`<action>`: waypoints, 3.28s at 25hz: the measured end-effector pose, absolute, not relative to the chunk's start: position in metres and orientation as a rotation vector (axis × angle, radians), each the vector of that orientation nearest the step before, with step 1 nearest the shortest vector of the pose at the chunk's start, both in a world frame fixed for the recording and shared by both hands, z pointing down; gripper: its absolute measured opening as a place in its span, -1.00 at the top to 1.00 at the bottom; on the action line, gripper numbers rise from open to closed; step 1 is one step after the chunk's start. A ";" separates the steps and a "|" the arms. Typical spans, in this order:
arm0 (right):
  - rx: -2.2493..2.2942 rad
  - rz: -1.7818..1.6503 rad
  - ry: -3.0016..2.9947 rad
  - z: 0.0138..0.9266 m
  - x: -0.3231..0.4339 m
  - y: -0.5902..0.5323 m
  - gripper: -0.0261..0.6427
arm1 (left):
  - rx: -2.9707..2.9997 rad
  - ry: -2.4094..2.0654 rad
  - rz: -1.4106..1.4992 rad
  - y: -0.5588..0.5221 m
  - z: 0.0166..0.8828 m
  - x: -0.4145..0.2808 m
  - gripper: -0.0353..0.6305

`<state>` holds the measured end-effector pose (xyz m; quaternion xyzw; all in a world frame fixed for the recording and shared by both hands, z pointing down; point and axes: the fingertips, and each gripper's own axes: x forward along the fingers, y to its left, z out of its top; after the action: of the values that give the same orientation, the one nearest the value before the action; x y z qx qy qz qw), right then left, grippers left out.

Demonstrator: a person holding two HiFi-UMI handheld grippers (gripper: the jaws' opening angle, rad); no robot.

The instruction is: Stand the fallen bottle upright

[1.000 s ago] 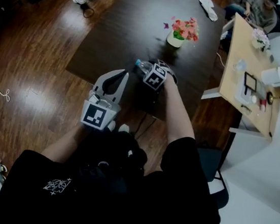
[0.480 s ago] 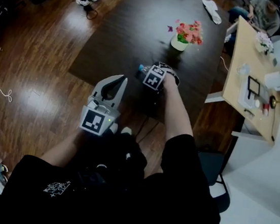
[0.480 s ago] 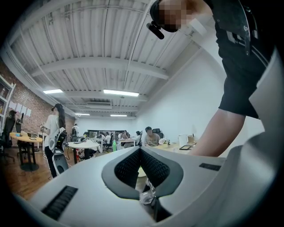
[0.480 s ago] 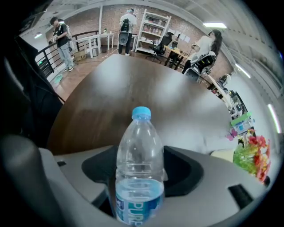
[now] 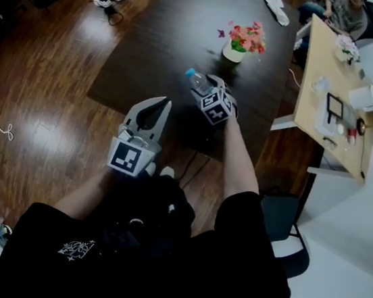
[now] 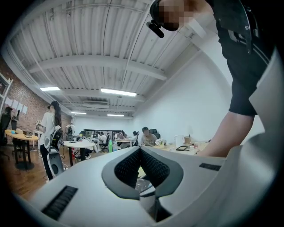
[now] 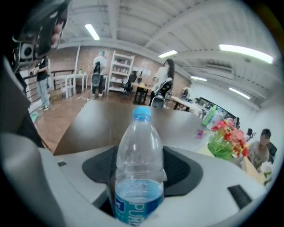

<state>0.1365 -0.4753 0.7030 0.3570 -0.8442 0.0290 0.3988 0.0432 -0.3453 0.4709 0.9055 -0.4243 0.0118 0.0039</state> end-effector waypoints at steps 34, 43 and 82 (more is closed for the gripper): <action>2.047 0.016 -2.415 0.631 0.180 -0.436 -0.17 | 2.911 -1.198 -0.029 -0.371 0.521 0.085 0.91; 2.042 0.031 -2.364 0.594 0.186 -0.400 -0.17 | 2.892 -1.197 0.008 -0.364 0.498 0.086 0.91; 2.296 -0.144 -2.293 0.422 0.154 -0.251 0.85 | 3.021 -1.021 -0.178 -0.298 0.412 0.079 0.91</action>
<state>0.1541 -0.2509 0.4220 0.7058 -0.7050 -0.0444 -0.0531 0.0788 -0.2984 0.4118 0.9456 -0.3196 -0.0556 -0.0260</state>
